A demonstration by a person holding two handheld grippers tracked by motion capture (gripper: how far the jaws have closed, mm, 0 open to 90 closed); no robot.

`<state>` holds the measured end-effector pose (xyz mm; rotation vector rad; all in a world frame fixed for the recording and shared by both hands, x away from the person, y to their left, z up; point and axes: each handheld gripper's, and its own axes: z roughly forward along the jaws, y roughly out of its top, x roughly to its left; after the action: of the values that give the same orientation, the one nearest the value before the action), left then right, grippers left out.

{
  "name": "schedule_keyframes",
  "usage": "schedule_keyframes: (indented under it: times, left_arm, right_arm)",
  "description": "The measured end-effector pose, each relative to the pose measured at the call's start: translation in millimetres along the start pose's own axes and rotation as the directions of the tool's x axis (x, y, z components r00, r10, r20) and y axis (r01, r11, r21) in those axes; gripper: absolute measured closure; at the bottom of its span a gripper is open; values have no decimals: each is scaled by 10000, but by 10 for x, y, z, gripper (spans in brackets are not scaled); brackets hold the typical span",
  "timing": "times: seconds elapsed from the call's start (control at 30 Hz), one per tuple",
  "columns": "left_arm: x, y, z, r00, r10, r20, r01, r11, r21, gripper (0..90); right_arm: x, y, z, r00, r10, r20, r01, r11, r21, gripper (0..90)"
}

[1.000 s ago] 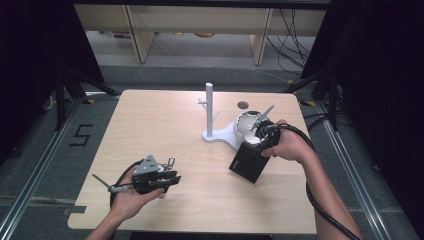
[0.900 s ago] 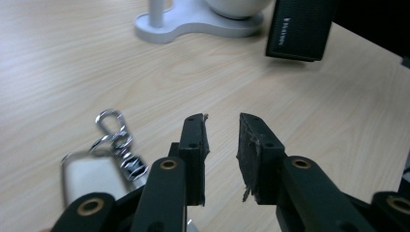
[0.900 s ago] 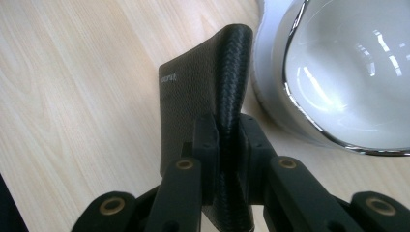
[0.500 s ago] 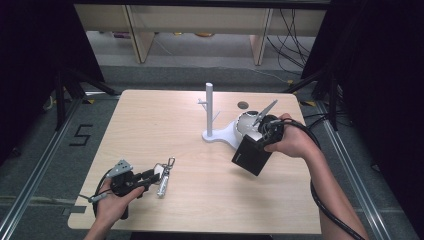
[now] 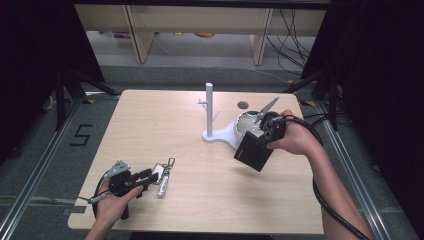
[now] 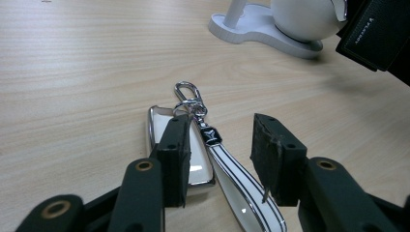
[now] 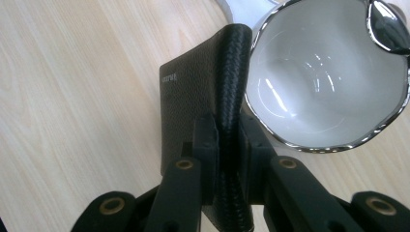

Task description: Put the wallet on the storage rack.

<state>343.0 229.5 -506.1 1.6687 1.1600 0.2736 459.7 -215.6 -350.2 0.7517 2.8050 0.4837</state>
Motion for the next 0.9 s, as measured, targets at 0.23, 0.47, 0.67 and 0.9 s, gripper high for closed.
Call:
schedule_keyframes:
  times: [0.23,0.47,0.67,0.9]
  left_arm:
    - [75,-6,-13,9999,-125,-85,123,9995,-283,581]
    - [92,-9,-37,9997,-201,-152,196,9993,-332,582]
    - [83,-17,-27,9995,-219,-215,212,9992,-337,576]
    - [72,-27,-14,9998,-128,-160,124,9996,-264,572]
  right_arm:
    - [-20,55,-79,9968,-688,403,685,9976,95,809]
    - [-3,85,-130,9939,-948,559,940,9954,166,810]
    - [-22,85,-187,9915,-1033,790,1023,9946,168,810]
    - [-48,86,-227,9893,-1161,878,1156,9932,105,810]
